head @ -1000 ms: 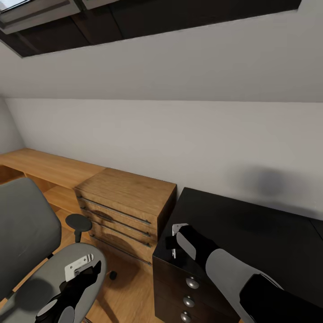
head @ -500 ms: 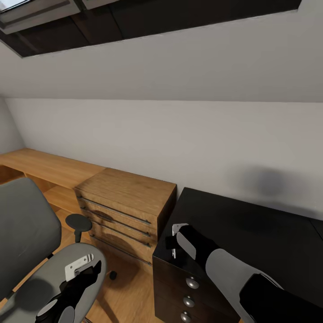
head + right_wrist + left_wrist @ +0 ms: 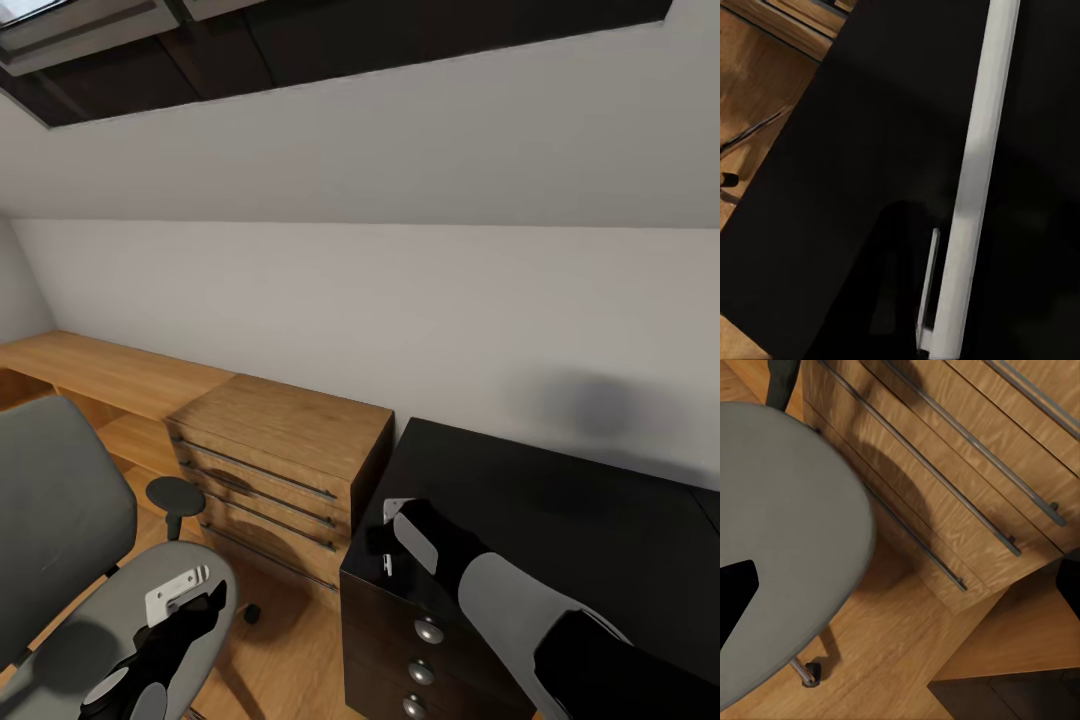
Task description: In the bedroom, organize the workspace by keeping the computer under the desk, ensuring the monitor is on the desk, placing the keyboard on the desk next to the monitor, placing the mouse on the desk next to the keyboard, moving the folder from the swivel chair onto the desk next to the mouse, stacking the notebook on top of the folder with the pen on top of the notebook, and positioning the swivel chair next to the desk.
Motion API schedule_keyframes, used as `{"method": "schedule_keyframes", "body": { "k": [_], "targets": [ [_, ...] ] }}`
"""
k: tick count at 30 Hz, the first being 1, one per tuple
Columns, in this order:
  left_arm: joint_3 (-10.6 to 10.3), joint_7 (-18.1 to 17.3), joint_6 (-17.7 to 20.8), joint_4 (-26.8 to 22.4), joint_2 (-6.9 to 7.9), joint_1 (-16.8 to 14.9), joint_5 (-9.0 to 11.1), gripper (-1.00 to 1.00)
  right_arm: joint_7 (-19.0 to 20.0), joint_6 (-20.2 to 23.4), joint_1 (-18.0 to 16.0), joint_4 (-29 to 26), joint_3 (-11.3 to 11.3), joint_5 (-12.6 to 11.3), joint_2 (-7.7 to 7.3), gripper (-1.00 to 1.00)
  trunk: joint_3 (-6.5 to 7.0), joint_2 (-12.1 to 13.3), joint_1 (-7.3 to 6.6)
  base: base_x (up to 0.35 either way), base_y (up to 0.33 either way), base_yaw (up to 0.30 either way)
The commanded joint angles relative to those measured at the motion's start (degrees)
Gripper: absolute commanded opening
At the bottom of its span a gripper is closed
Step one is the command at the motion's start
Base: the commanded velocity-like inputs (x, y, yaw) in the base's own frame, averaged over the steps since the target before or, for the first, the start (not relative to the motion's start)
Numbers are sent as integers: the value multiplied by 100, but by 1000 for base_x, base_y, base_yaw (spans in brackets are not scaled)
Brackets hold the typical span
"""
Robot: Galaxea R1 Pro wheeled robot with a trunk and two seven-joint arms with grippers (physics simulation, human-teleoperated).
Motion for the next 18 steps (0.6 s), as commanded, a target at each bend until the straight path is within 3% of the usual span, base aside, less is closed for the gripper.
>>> {"method": "schedule_keyframes", "body": {
  "k": [1, 18],
  "targets": [
    [2, 35, 20, -12, -3, -1, 60, 100, -55, 31, 22, 282, 1, -289, 0, -100, -7, -2, 1, 0, 0, 0],
    [1, 33, 20, -12, -3, -1, 60, 100, -55, 37, 21, 281, -6, -303, 0, -100, -7, -2, 1, 0, 0, 0]
  ]
}}
